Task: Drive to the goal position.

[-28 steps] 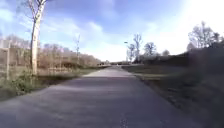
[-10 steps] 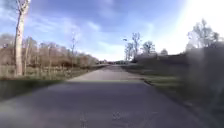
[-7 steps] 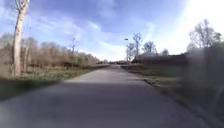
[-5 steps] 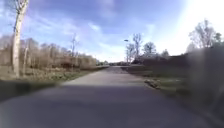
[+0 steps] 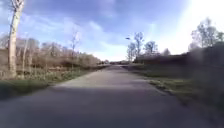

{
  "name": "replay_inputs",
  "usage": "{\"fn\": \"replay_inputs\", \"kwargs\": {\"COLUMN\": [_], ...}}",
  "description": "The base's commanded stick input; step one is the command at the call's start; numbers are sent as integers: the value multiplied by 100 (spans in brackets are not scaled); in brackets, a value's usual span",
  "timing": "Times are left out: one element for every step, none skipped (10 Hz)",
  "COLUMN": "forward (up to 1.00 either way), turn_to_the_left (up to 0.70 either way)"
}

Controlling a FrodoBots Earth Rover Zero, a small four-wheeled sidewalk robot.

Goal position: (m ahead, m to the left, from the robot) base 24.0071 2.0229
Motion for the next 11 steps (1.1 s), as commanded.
{"fn": "replay_inputs", "kwargs": {"forward": [100, 100, 100, 100, 100, 100, 100, 100, 100, 100, 100], "turn_to_the_left": [0, 0, 0, 0, 0, -4, -15, -29, -32, -7, 1]}}
